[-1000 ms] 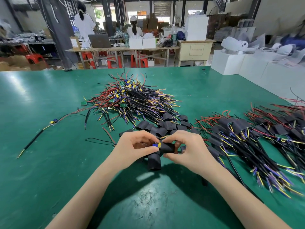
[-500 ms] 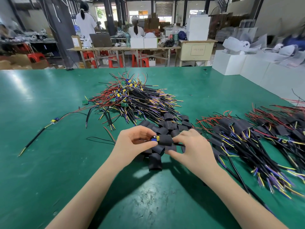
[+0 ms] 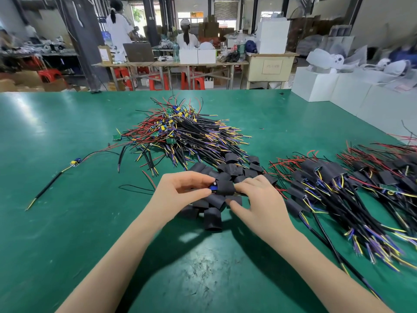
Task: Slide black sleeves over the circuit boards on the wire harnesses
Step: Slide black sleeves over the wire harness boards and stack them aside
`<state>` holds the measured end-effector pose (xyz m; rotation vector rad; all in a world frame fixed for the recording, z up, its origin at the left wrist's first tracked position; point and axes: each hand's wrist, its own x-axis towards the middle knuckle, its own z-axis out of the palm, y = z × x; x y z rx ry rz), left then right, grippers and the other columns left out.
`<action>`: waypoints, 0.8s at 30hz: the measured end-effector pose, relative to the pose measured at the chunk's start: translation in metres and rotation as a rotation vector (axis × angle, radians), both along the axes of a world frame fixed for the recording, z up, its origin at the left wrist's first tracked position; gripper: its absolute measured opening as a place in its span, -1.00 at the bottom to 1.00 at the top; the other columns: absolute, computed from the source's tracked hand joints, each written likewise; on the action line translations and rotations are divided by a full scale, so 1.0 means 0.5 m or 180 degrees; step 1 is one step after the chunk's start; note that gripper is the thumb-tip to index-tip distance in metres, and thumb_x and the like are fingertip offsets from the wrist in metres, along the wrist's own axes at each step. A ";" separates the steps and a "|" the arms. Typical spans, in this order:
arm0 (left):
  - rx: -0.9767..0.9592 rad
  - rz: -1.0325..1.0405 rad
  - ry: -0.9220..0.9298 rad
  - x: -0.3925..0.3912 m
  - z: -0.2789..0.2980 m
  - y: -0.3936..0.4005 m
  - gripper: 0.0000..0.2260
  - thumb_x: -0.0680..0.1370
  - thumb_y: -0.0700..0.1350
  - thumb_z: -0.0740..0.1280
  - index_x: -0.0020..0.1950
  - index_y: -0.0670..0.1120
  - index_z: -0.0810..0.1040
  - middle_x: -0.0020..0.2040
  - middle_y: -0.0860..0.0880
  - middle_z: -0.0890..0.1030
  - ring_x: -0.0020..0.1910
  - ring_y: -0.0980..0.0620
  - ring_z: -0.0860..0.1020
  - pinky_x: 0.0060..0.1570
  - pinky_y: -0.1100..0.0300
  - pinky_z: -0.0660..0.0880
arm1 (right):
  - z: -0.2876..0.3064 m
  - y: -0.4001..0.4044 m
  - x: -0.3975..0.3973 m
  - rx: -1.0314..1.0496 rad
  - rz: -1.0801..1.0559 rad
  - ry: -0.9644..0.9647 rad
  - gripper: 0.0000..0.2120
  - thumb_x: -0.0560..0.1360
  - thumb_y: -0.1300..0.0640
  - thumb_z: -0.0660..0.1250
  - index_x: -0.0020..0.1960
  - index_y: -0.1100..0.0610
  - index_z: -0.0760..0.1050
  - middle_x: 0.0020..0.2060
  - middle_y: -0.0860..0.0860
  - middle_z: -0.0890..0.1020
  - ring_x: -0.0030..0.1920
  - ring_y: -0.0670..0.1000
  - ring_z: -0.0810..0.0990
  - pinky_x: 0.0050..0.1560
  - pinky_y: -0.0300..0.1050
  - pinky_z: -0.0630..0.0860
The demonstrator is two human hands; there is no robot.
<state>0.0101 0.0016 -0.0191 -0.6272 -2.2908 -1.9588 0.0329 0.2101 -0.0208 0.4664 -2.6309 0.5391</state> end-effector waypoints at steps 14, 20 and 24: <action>0.0244 -0.0001 -0.0110 0.009 -0.008 0.015 -0.73 0.43 -0.36 0.45 0.06 -0.09 0.69 -0.10 -0.04 0.72 -0.15 0.11 0.65 -0.13 0.23 0.59 | 0.004 -0.012 0.008 -0.0009 0.0332 0.0044 -0.36 0.50 -0.09 0.30 0.49 0.13 0.24 -0.02 -0.04 0.50 0.05 0.03 0.48 0.07 -0.11 0.27; 0.0229 0.0050 -0.0023 0.010 -0.014 0.025 -0.78 0.41 -0.38 0.46 -0.01 -0.15 0.67 -0.19 -0.06 0.70 -0.21 0.10 0.63 -0.19 0.24 0.59 | -0.004 -0.012 0.008 -0.0269 0.0649 -0.0034 -0.32 0.44 -0.08 0.35 0.47 0.14 0.27 -0.04 -0.01 0.51 0.01 0.03 0.47 0.09 -0.10 0.30; 0.0274 0.0067 -0.0106 0.010 -0.014 0.024 -0.78 0.41 -0.38 0.46 0.00 -0.16 0.66 -0.18 -0.11 0.69 -0.21 0.05 0.63 -0.17 0.17 0.62 | 0.003 -0.009 0.002 -0.0368 0.0837 0.0017 -0.46 0.56 0.02 0.30 0.47 0.17 0.28 -0.10 -0.04 0.44 -0.05 0.06 0.47 0.04 -0.02 0.40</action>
